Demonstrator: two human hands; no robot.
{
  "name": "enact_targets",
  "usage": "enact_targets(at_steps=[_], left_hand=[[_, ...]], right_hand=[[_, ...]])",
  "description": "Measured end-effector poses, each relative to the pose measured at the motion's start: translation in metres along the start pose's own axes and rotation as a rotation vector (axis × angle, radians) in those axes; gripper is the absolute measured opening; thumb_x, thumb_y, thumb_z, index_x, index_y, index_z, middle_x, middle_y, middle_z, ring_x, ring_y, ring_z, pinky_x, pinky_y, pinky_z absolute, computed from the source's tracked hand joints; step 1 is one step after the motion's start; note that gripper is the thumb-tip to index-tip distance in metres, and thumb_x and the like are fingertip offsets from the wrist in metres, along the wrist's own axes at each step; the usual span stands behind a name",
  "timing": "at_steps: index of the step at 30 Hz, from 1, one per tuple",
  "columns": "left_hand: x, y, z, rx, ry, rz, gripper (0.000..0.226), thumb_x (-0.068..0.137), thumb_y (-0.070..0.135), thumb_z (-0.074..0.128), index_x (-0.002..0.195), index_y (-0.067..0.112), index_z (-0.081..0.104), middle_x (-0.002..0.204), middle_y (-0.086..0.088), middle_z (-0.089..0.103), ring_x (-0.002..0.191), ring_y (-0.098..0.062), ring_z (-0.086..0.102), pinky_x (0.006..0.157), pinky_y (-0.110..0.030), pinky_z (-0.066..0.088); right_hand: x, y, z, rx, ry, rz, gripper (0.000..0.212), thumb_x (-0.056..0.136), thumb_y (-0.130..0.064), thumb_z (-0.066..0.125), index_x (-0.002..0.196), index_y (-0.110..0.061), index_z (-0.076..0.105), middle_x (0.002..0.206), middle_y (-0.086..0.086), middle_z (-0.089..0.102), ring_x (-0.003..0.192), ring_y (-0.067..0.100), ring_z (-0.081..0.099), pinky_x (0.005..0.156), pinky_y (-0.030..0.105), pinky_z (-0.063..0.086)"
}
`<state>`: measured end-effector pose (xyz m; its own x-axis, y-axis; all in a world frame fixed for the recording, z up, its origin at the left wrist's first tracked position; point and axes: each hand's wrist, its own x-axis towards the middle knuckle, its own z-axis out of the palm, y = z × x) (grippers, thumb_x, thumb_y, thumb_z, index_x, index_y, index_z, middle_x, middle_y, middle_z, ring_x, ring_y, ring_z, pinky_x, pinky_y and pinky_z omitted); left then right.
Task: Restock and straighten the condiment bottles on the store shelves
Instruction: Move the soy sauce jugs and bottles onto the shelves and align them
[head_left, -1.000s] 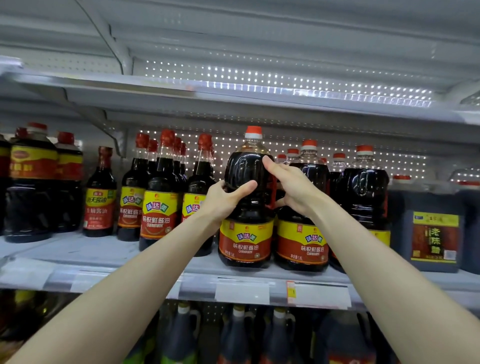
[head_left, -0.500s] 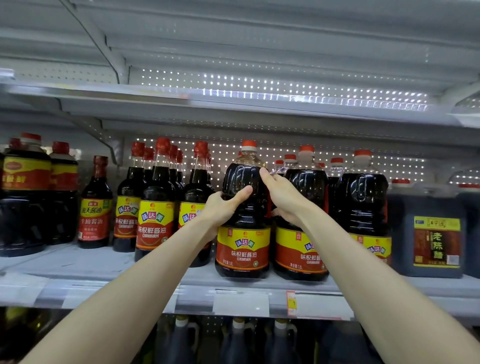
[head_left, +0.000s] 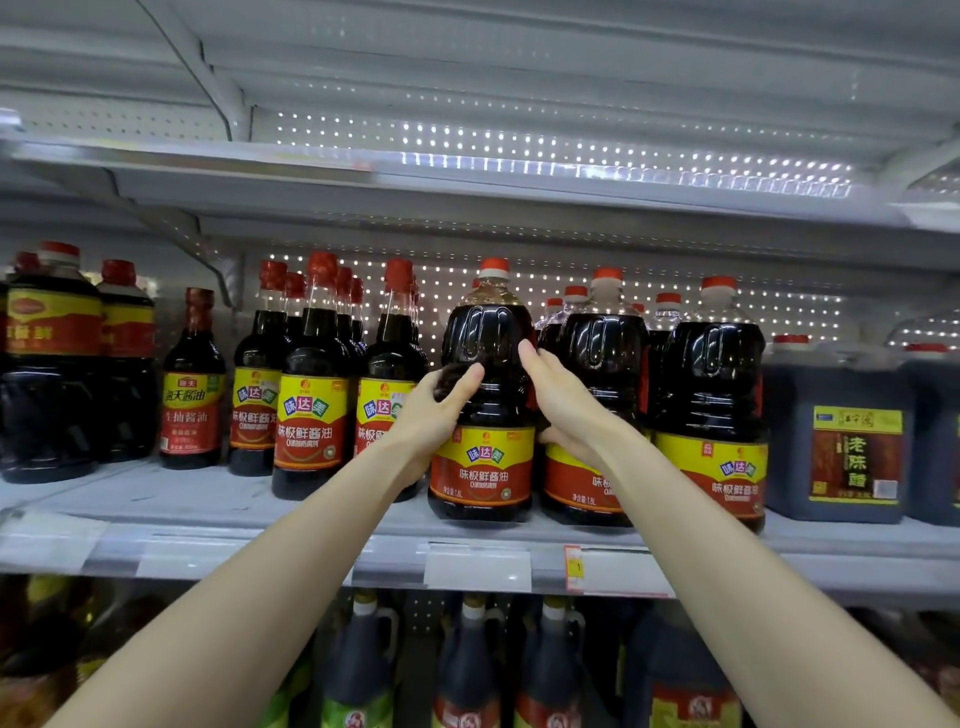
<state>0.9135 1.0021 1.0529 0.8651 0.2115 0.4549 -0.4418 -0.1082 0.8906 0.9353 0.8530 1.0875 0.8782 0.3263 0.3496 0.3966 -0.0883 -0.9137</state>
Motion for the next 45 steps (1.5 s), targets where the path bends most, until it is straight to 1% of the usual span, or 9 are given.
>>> enact_targets(at_steps=[2, 5, 9, 12, 16, 25, 35, 40, 45], left_hand=[[-0.012, -0.006, -0.001, 0.004, -0.003, 0.005, 0.051, 0.086, 0.052, 0.060, 0.126, 0.024, 0.047, 0.122, 0.003, 0.059, 0.100, -0.009, 0.060, 0.080, -0.030, 0.054], [-0.024, -0.016, -0.005, 0.027, 0.000, -0.010, 0.066, 0.091, 0.045, 0.057, 0.148, 0.024, 0.030, 0.134, 0.002, 0.047, 0.104, -0.008, 0.056, 0.072, -0.022, 0.048], [-0.033, -0.025, -0.009, 0.067, 0.007, -0.058, 0.077, 0.090, 0.047, 0.058, 0.153, 0.027, 0.018, 0.151, -0.004, 0.038, 0.129, -0.022, 0.046, 0.100, -0.043, 0.045], [-0.032, -0.023, -0.011, 0.055, -0.018, -0.075, 0.075, 0.092, 0.042, 0.058, 0.153, 0.029, 0.016, 0.145, -0.005, 0.045, 0.107, -0.015, 0.057, 0.077, -0.032, 0.052], [-0.029, -0.021, -0.009, 0.025, -0.022, -0.064, 0.072, 0.094, 0.036, 0.057, 0.153, 0.030, 0.017, 0.140, -0.007, 0.050, 0.089, -0.005, 0.058, 0.060, -0.023, 0.047], [-0.027, -0.026, -0.004, 0.038, 0.003, -0.038, 0.070, 0.094, 0.032, 0.059, 0.152, 0.028, 0.021, 0.130, -0.007, 0.054, 0.087, -0.005, 0.058, 0.060, -0.023, 0.047], [-0.026, -0.027, -0.008, 0.041, -0.004, -0.037, 0.071, 0.092, 0.035, 0.060, 0.152, 0.030, 0.022, 0.140, -0.009, 0.049, 0.092, -0.007, 0.058, 0.062, -0.024, 0.046], [-0.027, -0.035, -0.012, 0.053, -0.036, -0.053, 0.079, 0.087, 0.038, 0.065, 0.151, 0.037, 0.019, 0.144, -0.009, 0.047, 0.122, -0.024, 0.053, 0.087, -0.039, 0.049], [-0.025, -0.037, -0.012, 0.046, -0.020, -0.050, 0.077, 0.086, 0.037, 0.065, 0.150, 0.039, 0.021, 0.144, -0.010, 0.046, 0.126, -0.026, 0.051, 0.094, -0.045, 0.050]], right_hand=[[-0.009, 0.014, 0.004, -0.024, 0.006, 0.014, 0.067, 0.098, -0.059, 0.033, 0.154, -0.028, 0.013, 0.159, -0.004, 0.023, 0.143, 0.026, 0.029, 0.111, 0.062, 0.025], [-0.019, 0.035, 0.011, 0.000, 0.015, 0.028, 0.065, 0.098, -0.057, 0.033, 0.154, -0.028, 0.014, 0.157, -0.002, 0.029, 0.139, 0.024, 0.035, 0.107, 0.047, 0.034], [-0.033, 0.050, 0.019, -0.022, 0.046, 0.012, 0.062, 0.102, -0.049, 0.031, 0.155, -0.027, 0.010, 0.156, 0.000, 0.030, 0.134, 0.021, 0.040, 0.091, 0.033, 0.036], [-0.042, 0.055, 0.023, -0.004, 0.038, -0.007, 0.059, 0.104, -0.045, 0.029, 0.155, -0.031, 0.004, 0.157, 0.000, 0.026, 0.124, 0.013, 0.041, 0.089, 0.029, 0.038], [-0.044, 0.058, 0.021, 0.033, 0.021, -0.011, 0.055, 0.103, -0.047, 0.027, 0.153, -0.040, 0.004, 0.158, -0.003, 0.025, 0.135, 0.018, 0.038, 0.093, 0.033, 0.038], [-0.037, 0.063, 0.020, 0.063, 0.044, -0.003, 0.056, 0.103, -0.048, 0.028, 0.153, -0.039, 0.004, 0.157, -0.003, 0.026, 0.135, 0.019, 0.039, 0.092, 0.034, 0.039], [-0.035, 0.062, 0.020, 0.082, 0.039, 0.010, 0.054, 0.103, -0.049, 0.027, 0.153, -0.040, 0.008, 0.158, -0.005, 0.025, 0.139, 0.020, 0.035, 0.092, 0.035, 0.034], [-0.035, 0.061, 0.017, 0.103, 0.023, 0.034, 0.053, 0.102, -0.052, 0.027, 0.151, -0.044, 0.009, 0.158, -0.006, 0.023, 0.140, 0.021, 0.033, 0.105, 0.047, 0.034], [-0.036, 0.063, 0.017, 0.116, 0.026, 0.056, 0.051, 0.100, -0.057, 0.026, 0.149, -0.051, 0.011, 0.158, -0.008, 0.024, 0.142, 0.024, 0.030, 0.109, 0.060, 0.025]])
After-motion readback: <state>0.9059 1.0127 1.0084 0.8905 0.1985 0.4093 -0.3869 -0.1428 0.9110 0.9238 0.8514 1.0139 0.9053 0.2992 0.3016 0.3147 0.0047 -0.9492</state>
